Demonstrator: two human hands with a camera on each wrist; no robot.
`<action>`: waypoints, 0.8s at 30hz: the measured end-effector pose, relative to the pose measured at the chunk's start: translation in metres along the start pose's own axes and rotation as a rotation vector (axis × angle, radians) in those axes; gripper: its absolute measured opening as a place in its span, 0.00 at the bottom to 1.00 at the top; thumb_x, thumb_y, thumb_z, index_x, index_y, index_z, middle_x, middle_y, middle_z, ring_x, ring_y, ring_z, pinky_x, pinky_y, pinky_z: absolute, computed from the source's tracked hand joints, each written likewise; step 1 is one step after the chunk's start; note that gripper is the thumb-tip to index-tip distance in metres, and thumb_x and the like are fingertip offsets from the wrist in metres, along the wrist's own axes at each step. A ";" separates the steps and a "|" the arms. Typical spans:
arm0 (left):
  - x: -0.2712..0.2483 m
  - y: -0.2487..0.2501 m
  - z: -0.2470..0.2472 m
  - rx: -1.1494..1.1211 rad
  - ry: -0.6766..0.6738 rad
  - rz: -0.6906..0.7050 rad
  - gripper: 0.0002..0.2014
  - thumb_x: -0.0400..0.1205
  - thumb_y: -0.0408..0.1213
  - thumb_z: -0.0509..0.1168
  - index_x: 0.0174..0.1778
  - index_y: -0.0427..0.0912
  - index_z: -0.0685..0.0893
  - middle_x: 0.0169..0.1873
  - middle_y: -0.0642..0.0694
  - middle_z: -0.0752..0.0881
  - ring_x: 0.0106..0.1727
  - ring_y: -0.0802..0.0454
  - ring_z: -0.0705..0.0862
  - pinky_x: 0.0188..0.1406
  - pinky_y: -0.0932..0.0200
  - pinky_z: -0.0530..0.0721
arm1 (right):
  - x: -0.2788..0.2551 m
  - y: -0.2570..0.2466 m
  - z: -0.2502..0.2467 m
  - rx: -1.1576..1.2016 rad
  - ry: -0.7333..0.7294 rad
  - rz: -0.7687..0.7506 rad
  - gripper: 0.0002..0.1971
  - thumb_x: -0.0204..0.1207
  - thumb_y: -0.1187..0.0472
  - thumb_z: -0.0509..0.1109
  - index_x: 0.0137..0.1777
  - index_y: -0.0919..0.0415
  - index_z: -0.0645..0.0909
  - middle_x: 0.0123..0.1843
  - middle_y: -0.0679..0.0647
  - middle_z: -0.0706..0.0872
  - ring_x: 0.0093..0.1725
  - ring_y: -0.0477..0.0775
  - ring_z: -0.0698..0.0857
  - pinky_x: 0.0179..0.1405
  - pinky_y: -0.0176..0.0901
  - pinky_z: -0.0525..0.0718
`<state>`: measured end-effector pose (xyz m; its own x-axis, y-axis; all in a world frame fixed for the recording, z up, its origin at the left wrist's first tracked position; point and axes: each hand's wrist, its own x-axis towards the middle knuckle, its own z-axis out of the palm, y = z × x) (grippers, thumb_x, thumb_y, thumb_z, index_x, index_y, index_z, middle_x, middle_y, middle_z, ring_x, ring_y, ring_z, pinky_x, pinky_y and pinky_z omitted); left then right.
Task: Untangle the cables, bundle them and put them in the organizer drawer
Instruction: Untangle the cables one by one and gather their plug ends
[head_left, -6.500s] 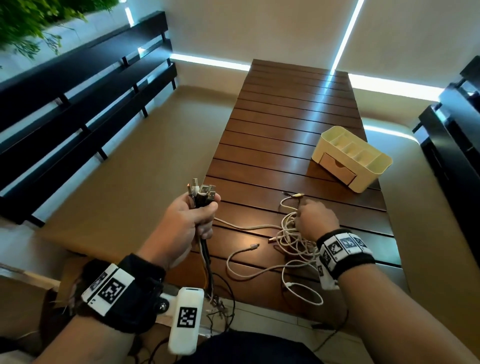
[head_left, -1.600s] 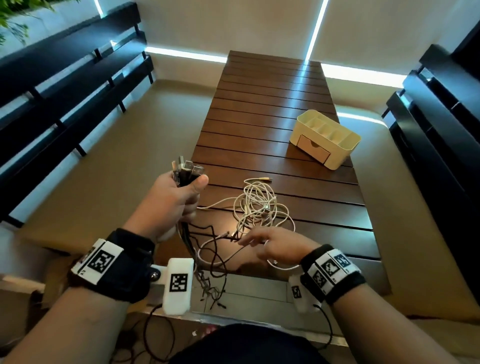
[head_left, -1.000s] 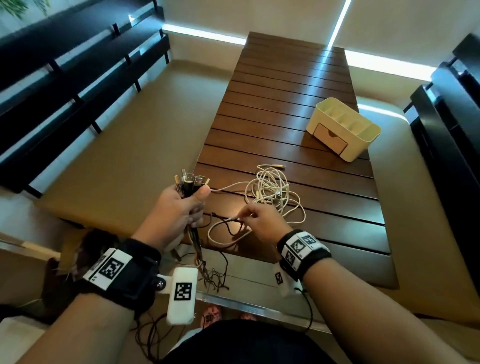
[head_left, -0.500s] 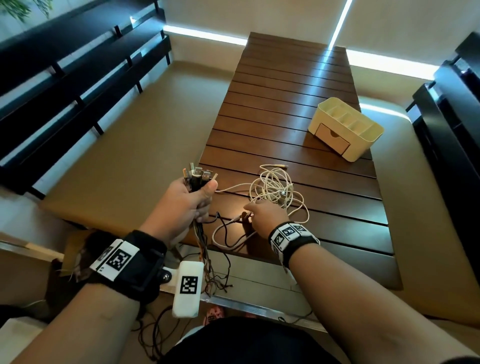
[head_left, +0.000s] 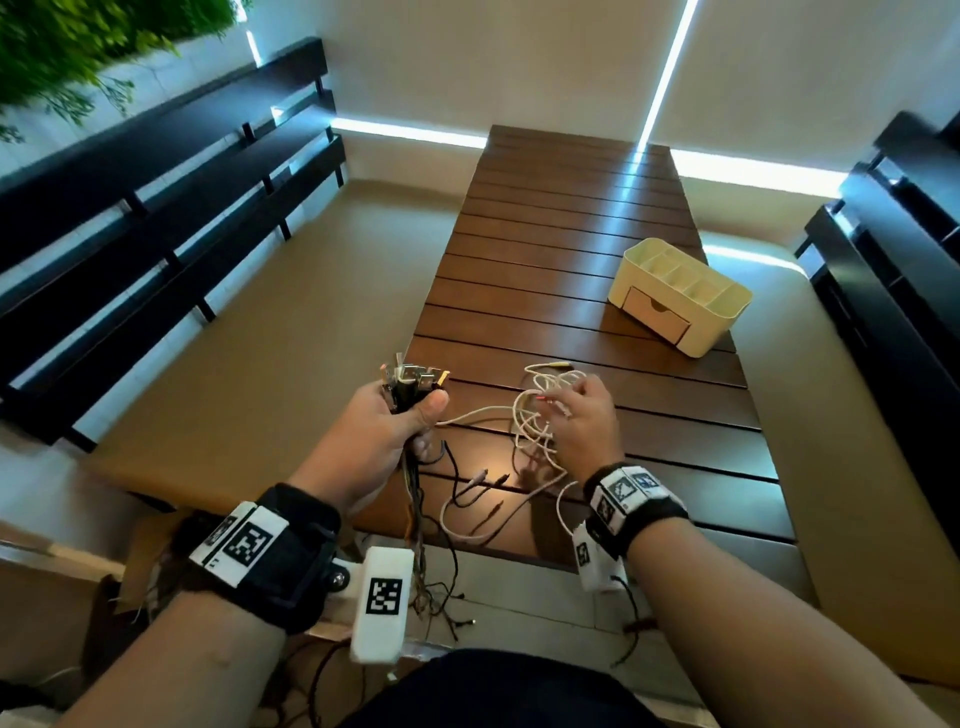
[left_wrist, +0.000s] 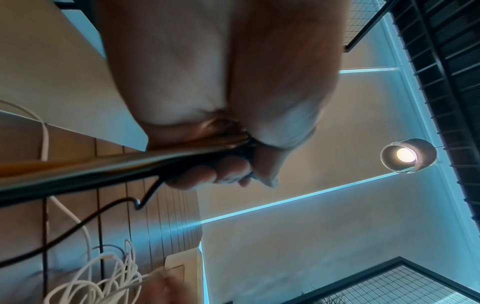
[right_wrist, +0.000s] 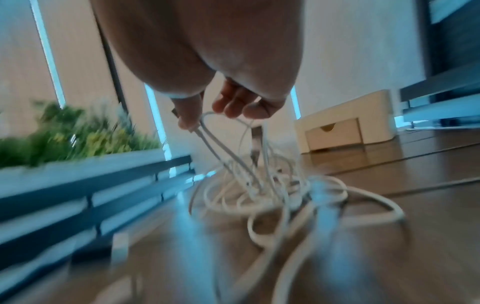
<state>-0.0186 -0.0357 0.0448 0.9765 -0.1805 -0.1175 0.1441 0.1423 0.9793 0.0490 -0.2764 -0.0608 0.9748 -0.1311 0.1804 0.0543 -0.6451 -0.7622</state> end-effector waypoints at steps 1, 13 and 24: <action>0.001 0.001 0.002 0.004 0.002 0.004 0.17 0.78 0.41 0.69 0.53 0.31 0.77 0.25 0.50 0.73 0.25 0.56 0.72 0.31 0.59 0.77 | 0.010 -0.010 -0.012 0.069 0.097 0.010 0.04 0.78 0.57 0.76 0.49 0.55 0.90 0.49 0.47 0.75 0.52 0.54 0.78 0.57 0.58 0.84; 0.014 0.005 0.024 -0.097 0.022 0.081 0.09 0.79 0.40 0.67 0.47 0.38 0.79 0.28 0.48 0.81 0.30 0.52 0.81 0.39 0.51 0.82 | 0.018 -0.067 -0.072 0.459 0.155 0.113 0.05 0.84 0.57 0.67 0.50 0.50 0.73 0.43 0.53 0.91 0.41 0.53 0.88 0.44 0.53 0.87; 0.034 0.001 0.041 -0.037 0.118 0.098 0.03 0.85 0.33 0.66 0.52 0.38 0.84 0.31 0.49 0.81 0.31 0.54 0.79 0.38 0.53 0.82 | -0.001 -0.071 -0.071 0.525 0.104 0.047 0.12 0.79 0.70 0.73 0.52 0.51 0.80 0.47 0.51 0.93 0.53 0.49 0.91 0.59 0.54 0.89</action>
<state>0.0085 -0.0820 0.0481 0.9979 -0.0484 -0.0424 0.0509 0.1894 0.9806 0.0290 -0.2840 0.0378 0.9538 -0.2415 0.1787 0.1378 -0.1771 -0.9745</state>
